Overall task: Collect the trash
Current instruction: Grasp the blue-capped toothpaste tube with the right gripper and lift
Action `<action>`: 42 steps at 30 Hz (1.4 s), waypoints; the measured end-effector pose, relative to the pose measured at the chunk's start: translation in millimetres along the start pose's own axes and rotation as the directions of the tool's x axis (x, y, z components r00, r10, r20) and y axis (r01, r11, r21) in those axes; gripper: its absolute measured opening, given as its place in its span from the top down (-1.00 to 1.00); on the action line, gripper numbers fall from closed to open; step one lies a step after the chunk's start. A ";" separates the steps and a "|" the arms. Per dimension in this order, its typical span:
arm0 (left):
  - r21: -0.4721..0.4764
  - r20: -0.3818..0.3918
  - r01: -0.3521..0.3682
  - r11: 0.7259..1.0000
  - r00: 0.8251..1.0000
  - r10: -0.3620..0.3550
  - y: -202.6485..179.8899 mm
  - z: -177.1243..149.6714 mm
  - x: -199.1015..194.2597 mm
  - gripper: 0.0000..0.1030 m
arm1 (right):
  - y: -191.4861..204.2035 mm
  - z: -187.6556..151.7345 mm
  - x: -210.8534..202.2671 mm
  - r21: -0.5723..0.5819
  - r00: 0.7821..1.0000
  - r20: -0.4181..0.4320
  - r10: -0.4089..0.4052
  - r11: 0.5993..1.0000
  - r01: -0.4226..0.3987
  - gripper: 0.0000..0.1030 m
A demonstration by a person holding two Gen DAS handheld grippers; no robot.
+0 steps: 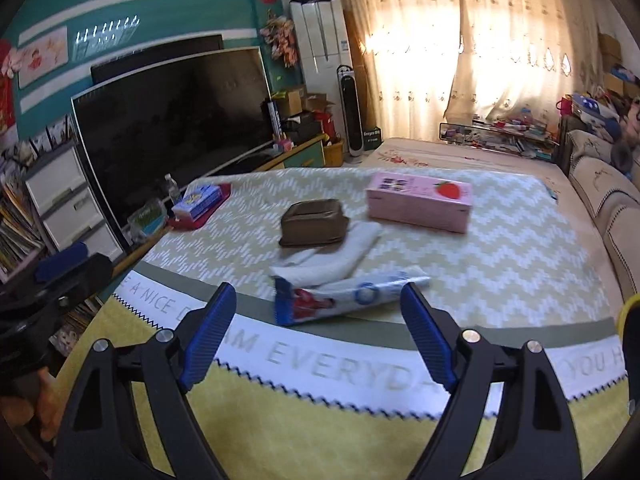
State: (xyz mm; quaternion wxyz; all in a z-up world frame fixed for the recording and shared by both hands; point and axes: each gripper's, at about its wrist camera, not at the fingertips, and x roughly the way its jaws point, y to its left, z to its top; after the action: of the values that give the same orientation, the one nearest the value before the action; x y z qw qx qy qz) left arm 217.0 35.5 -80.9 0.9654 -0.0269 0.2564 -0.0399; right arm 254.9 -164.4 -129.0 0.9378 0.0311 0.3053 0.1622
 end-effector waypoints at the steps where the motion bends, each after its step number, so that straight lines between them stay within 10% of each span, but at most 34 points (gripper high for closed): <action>1: -0.001 0.002 0.004 1.000 1.000 -0.004 0.1 0.1 -1.6 -0.76 | 5.3 1.7 7.3 -0.011 1.000 -0.015 -0.018 1.000 0.018 -0.56; 17: 0.020 0.003 0.058 0.998 0.998 -0.058 -16.3 -1.2 -8.4 -0.77 | 25.2 3.3 87.0 -0.108 0.942 -0.242 -0.232 0.971 0.212 -0.57; 27: 0.010 -0.006 0.080 0.997 0.997 -0.080 -22.7 -4.7 -5.8 -0.77 | -74.1 1.2 40.5 0.117 0.954 -0.194 -0.227 0.961 0.252 -0.57; 35: 0.021 -0.004 0.097 0.995 0.995 -0.097 -32.2 -1.4 -5.8 -0.77 | -57.0 10.4 56.8 0.129 0.974 -0.190 -0.120 0.981 0.146 -0.57; 42: 0.029 -0.009 0.109 0.994 0.994 -0.109 -35.1 -2.1 -5.3 -0.78 | -52.5 6.9 71.9 0.119 0.962 -0.243 -0.125 0.980 0.158 -0.06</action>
State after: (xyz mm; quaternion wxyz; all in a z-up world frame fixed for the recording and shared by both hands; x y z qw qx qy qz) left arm 209.2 0.9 -77.5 0.9611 -0.0266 0.2573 -0.0965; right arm 328.6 -190.5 -172.0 0.9001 0.0541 0.4256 0.0757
